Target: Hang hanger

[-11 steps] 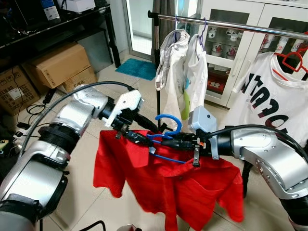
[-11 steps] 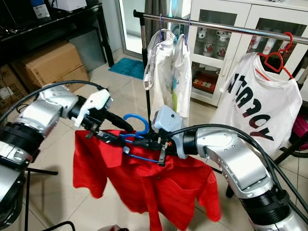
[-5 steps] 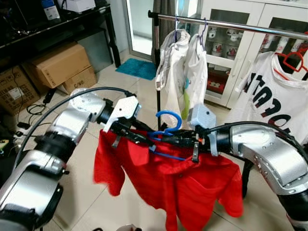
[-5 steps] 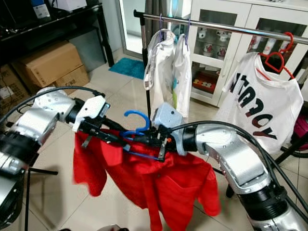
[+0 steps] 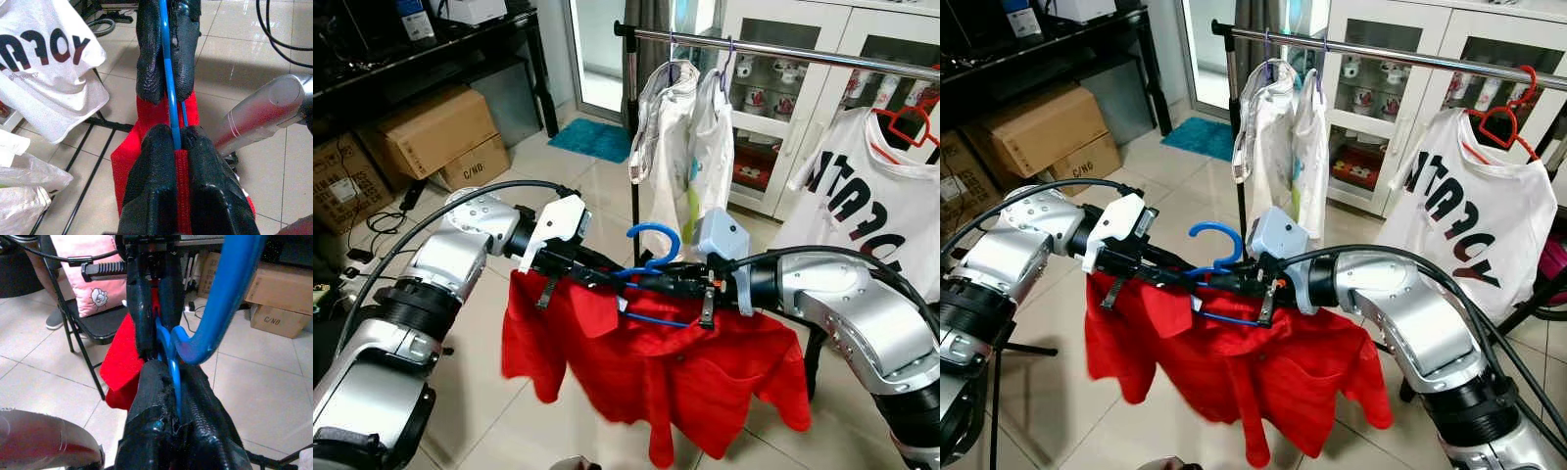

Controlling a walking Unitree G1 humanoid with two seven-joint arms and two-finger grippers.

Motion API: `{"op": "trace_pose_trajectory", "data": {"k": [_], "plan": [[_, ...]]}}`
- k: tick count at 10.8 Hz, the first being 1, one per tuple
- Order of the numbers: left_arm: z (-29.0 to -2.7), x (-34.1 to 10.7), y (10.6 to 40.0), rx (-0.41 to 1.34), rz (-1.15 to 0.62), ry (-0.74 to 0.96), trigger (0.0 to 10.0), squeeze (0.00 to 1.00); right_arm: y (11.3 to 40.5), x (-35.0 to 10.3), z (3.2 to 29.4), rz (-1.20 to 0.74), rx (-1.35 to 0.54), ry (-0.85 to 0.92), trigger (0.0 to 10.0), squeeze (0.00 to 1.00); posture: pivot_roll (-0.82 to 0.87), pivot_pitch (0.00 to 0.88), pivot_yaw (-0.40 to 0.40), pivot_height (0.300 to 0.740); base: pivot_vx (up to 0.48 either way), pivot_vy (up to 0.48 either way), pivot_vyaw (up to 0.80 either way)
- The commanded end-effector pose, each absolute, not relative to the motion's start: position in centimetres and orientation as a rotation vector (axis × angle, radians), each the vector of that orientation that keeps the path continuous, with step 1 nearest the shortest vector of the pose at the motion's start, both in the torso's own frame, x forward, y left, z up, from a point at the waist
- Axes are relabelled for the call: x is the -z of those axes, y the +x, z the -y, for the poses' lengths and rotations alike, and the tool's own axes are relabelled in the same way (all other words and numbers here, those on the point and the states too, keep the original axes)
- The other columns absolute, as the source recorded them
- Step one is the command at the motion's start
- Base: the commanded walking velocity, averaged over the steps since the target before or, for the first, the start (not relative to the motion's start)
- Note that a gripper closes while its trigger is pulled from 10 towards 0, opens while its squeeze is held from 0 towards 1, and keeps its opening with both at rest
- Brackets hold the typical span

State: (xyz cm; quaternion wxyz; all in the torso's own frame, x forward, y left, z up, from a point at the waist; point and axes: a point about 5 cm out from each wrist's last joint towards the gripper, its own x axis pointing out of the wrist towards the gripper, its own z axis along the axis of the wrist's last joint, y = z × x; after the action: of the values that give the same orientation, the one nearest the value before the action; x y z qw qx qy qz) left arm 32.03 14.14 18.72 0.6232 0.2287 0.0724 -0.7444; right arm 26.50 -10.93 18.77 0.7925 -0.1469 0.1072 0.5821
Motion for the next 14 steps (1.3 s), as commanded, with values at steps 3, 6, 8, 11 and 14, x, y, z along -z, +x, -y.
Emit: {"op": "trace_pose_trajectory", "data": {"k": [3, 6, 8, 11, 14], "plan": [[-14.4, -18.3, 31.6, 1.729, -0.195, 0.548, 0.0, 0.0, 27.4, -20.8, 11.4, -0.127, -1.186, -0.317, 10.0, 1.0, -0.17, 0.0, 0.086, 0.74, 0.0, 0.0, 0.0], [-15.5, -18.2, 32.1, 1.649, -0.222, 0.522, 0.0, 0.0, 27.4, -21.4, 12.4, -0.11, -1.14, -0.313, 10.0, 1.0, -0.16, 0.0, 0.088, 0.74, 0.0, 0.0, 0.0], [-16.4, -17.9, 32.6, 1.562, -0.234, 0.471, 0.0, 0.0, 27.3, -21.8, 13.6, -0.098, -1.048, -0.288, 10.0, 1.0, -0.16, 0.0, 0.086, 0.74, 0.0, 0.0, 0.0], [-16.9, -17.6, 33.2, 1.434, -0.157, 0.261, 0.0, 0.0, 27.9, -20.7, 15.8, -0.186, -0.66, -0.132, 10.0, 0.9, -0.17, 0.0, 0.1, 0.74, 0.0, 0.0, 0.0], [-16.7, -18.1, 33.8, 1.359, -0.076, 0.173, 0.0, 0.0, 26.8, -19.4, 14.3, -0.269, -0.56, -0.069, 10.0, 0.0, -0.17, 0.0, 0.098, 0.74, 0.0, 0.0, 0.0]]}}
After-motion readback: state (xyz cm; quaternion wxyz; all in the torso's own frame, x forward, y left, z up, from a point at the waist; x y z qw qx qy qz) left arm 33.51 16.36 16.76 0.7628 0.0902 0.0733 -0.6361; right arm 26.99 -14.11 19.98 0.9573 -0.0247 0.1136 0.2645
